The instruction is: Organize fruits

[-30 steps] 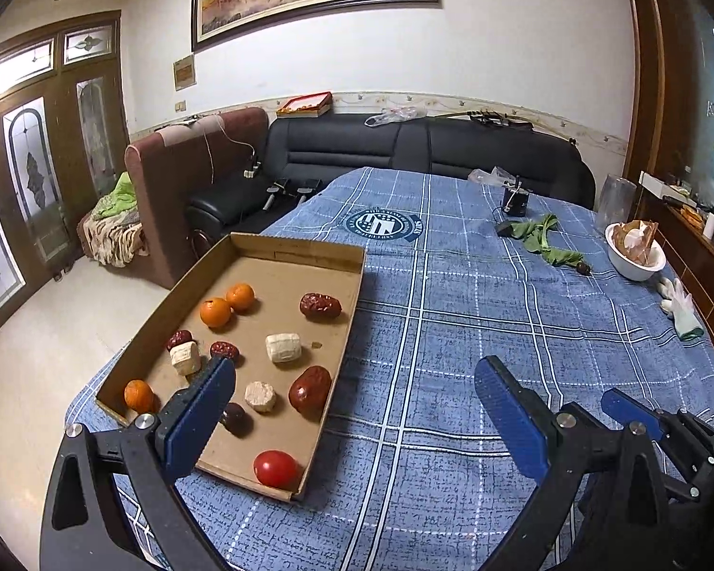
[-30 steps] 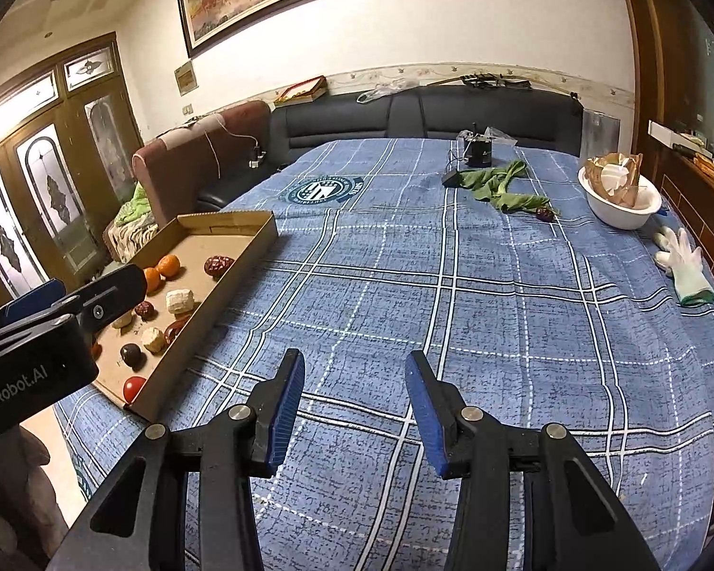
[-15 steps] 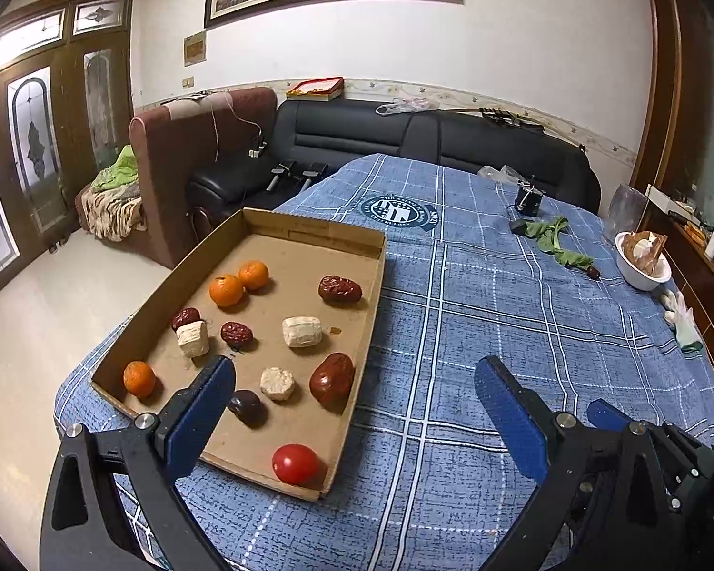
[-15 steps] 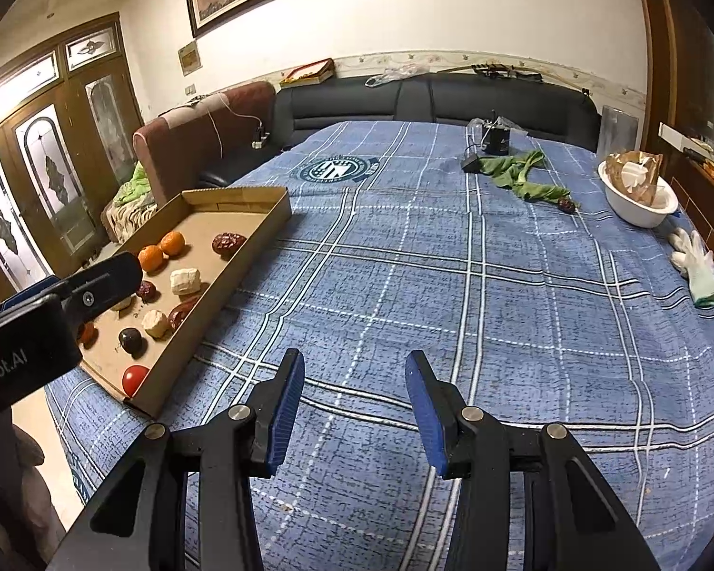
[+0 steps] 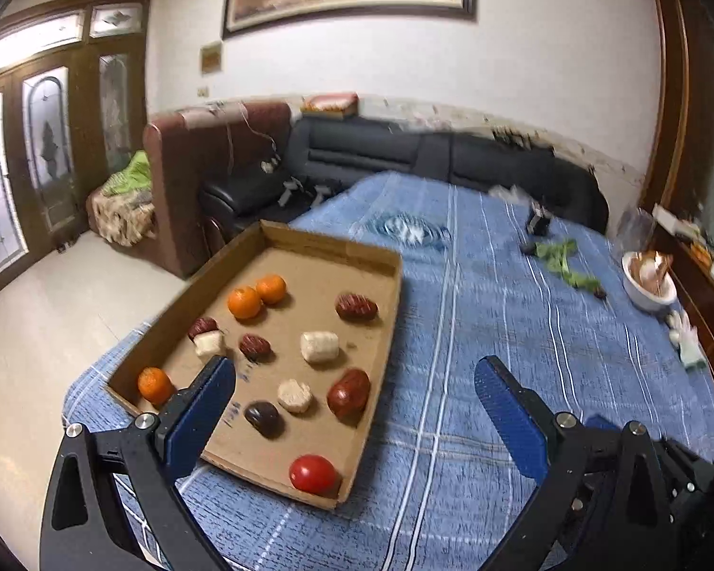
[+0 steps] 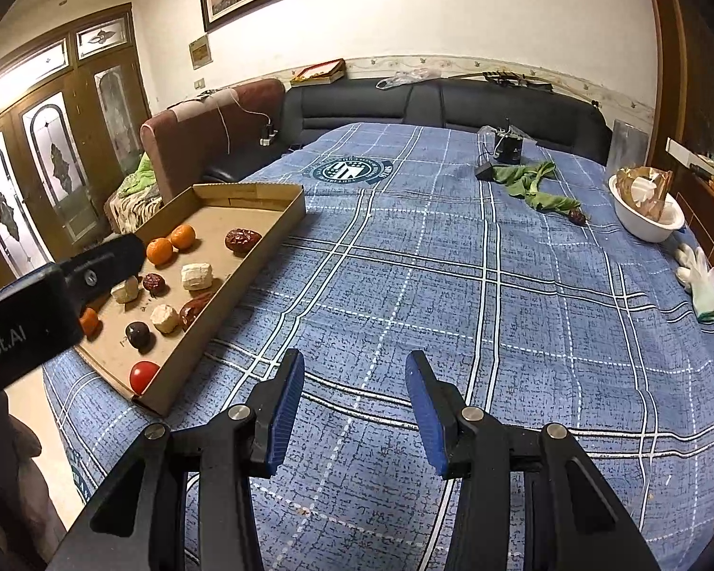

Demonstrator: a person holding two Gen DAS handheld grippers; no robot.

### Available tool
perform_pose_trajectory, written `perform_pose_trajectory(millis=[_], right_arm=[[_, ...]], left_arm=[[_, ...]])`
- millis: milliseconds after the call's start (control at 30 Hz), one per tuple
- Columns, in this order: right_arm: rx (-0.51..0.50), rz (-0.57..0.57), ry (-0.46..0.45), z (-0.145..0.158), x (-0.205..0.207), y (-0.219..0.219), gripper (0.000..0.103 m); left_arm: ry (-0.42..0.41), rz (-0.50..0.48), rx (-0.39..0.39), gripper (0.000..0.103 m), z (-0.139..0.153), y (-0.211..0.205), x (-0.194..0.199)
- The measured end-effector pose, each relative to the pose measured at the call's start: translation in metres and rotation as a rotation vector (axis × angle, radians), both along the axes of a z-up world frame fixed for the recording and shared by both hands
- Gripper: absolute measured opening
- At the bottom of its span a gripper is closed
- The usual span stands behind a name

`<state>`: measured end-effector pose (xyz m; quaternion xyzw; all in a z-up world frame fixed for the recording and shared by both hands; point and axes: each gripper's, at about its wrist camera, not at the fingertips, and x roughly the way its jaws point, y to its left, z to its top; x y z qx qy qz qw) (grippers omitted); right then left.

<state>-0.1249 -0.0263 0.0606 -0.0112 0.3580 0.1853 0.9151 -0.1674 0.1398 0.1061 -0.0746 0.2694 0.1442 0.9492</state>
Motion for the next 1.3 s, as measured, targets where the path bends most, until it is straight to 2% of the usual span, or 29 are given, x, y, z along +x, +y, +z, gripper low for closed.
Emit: perform_pose_trajectory(millis=[167, 267, 433, 633, 933, 1300], right_arm=[[0.005, 0.033, -0.034, 0.007, -0.006, 0.004, 0.049], [0.001, 0.055, -0.043, 0.009, -0.008, 0.009, 0.049], [-0.011, 0.084, -0.05, 0.009, -0.012, 0.019, 0.049], [-0.025, 0.106, -0.053, 0.007, -0.015, 0.026, 0.049], [-0.036, 0.124, -0.044, 0.003, -0.016, 0.033, 0.049], [-0.038, 0.124, -0.031, 0.0, -0.015, 0.035, 0.049]], left_arm=[[-0.097, 0.138, 0.027, 0.101, 0.013, 0.007, -0.021], [-0.105, 0.165, -0.011, 0.101, 0.014, 0.015, -0.026], [-0.085, 0.135, -0.093, 0.102, 0.01, 0.026, -0.024], [-0.09, 0.12, -0.103, 0.103, 0.007, 0.03, -0.025], [-0.051, 0.098, -0.057, 0.103, 0.0, 0.023, -0.019], [0.012, 0.082, -0.084, 0.103, -0.011, 0.025, -0.01]])
